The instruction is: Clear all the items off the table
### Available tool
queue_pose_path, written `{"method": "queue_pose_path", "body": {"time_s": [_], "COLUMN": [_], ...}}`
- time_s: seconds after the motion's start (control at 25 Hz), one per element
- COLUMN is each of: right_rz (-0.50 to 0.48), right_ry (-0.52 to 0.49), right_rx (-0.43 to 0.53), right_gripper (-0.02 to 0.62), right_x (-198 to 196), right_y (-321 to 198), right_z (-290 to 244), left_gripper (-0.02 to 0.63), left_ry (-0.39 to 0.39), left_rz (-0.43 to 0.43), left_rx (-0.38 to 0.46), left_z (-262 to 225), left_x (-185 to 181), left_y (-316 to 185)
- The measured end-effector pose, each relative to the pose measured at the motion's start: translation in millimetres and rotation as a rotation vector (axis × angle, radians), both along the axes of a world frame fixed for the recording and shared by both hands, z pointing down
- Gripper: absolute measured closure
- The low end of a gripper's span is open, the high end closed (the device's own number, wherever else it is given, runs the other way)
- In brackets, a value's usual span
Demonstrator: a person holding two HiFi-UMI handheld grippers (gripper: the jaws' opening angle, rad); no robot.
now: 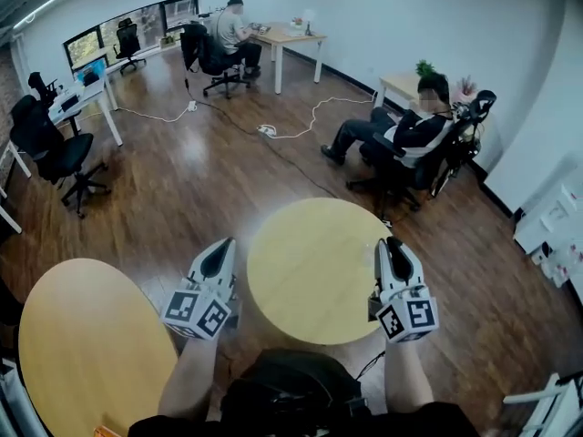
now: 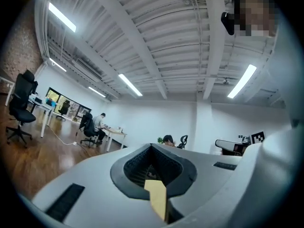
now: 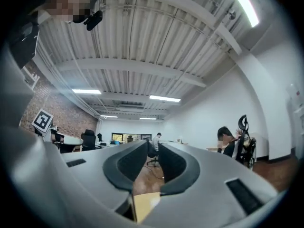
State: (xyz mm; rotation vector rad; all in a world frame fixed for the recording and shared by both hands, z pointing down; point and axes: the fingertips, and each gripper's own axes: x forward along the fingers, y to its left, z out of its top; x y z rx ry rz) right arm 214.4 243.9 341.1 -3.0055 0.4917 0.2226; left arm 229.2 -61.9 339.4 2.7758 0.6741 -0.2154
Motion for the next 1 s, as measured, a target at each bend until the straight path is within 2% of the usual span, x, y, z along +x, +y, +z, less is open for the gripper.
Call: {"method": "queue_pose_path", "body": {"time_s": [0.16, 0.32, 0.48, 0.68, 0.72, 0.84, 1.0], "right_rz": [0.103, 0.17, 0.231, 0.248, 0.246, 0.225, 0.157], "right_ry": [-0.039, -0.13, -0.184, -0.269, -0.285, -0.319, -0.376], "right_rx": [-0.004, -0.027, -0.004, -0.013, -0.025, -0.03, -0.088], "right_gripper": [0.518, 0.518, 0.518, 0.432, 0.394, 0.296, 0.222], "right_x": [-20, -43, -51, -50, -45, -24, 8], "right_y": [12, 19, 40, 75, 84, 105, 116], "right_z": [11, 39, 60, 99, 108, 124, 143], "left_gripper": [0.605, 0.606, 0.606, 0.606, 0.606, 0.606, 0.604], "left_ry": [-0.005, -0.026, -0.079, -0.112, -0.111, -0.113, -0.145], "left_rz": [0.124, 0.179, 0.232, 0.268, 0.265, 0.223, 0.152], "left_rx": [0.018, 0.029, 0.032, 0.057, 0.06, 0.08, 0.105], "left_z": [3, 15, 29, 44, 46, 53, 62], "left_x": [0, -4, 5, 23, 28, 48, 78], "left_y": [17, 13, 25, 67, 77, 105, 135]}}
